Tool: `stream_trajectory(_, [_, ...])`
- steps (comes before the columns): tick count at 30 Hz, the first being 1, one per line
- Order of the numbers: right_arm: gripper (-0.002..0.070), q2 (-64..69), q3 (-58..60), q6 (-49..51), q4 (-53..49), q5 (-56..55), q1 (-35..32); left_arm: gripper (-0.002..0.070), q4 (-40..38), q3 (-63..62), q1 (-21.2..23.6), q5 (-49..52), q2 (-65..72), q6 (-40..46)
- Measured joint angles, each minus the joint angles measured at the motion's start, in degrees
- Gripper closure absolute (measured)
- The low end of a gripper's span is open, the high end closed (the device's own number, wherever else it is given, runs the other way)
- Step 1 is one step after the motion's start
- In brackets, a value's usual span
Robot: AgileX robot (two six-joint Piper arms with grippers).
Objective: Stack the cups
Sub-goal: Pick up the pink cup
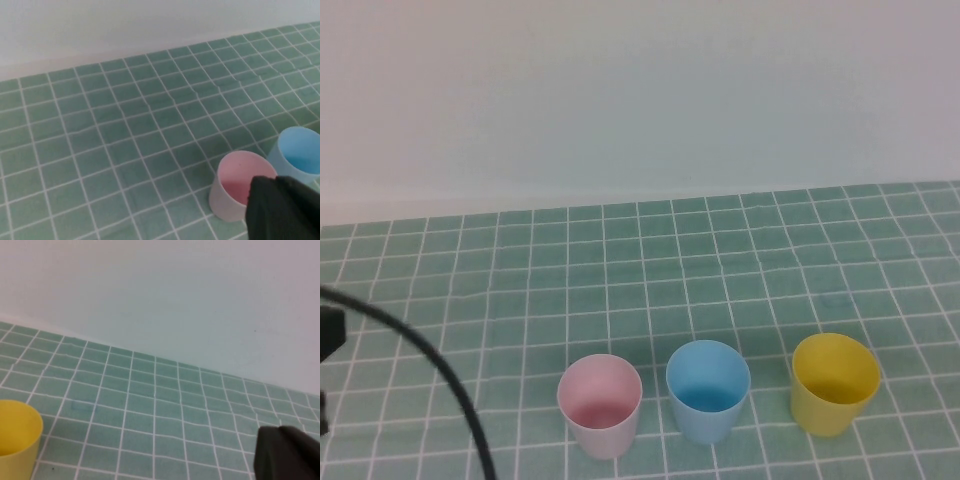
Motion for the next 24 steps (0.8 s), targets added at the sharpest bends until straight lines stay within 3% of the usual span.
stream_trajectory(3, [0.0678,0.0,0.1,0.0,0.0,0.0,0.0,0.0627,-4.1,-3.1,0.0,1.3,7.1,4.3])
stream_trajectory(10, [0.0678,0.0,0.3,-0.1,0.0,0.0,0.0,0.0431,-10.7,-7.6,-0.1,2.9,20.3,6.9])
stream_trajectory(14, [0.0678,0.0,1.6,0.1,0.0,-1.4,0.0,0.0384,-11.4,-8.6,-0.8,3.5,25.6,6.9])
stream_trajectory(17, [0.0678,0.0,2.6,0.1,0.0,-3.0,0.0,0.0379,-10.5,-8.9,-4.3,1.8,28.3,5.7])
stream_trajectory(20, [0.0678,0.0,2.9,0.1,-0.1,-3.4,0.0,0.0378,-6.0,-8.9,-11.3,-0.3,30.4,-1.9])
stream_trajectory(24, [0.0678,0.0,3.0,0.0,-0.2,-3.7,0.0,0.0378,9.7,-8.9,-21.6,-3.8,33.0,-16.7])
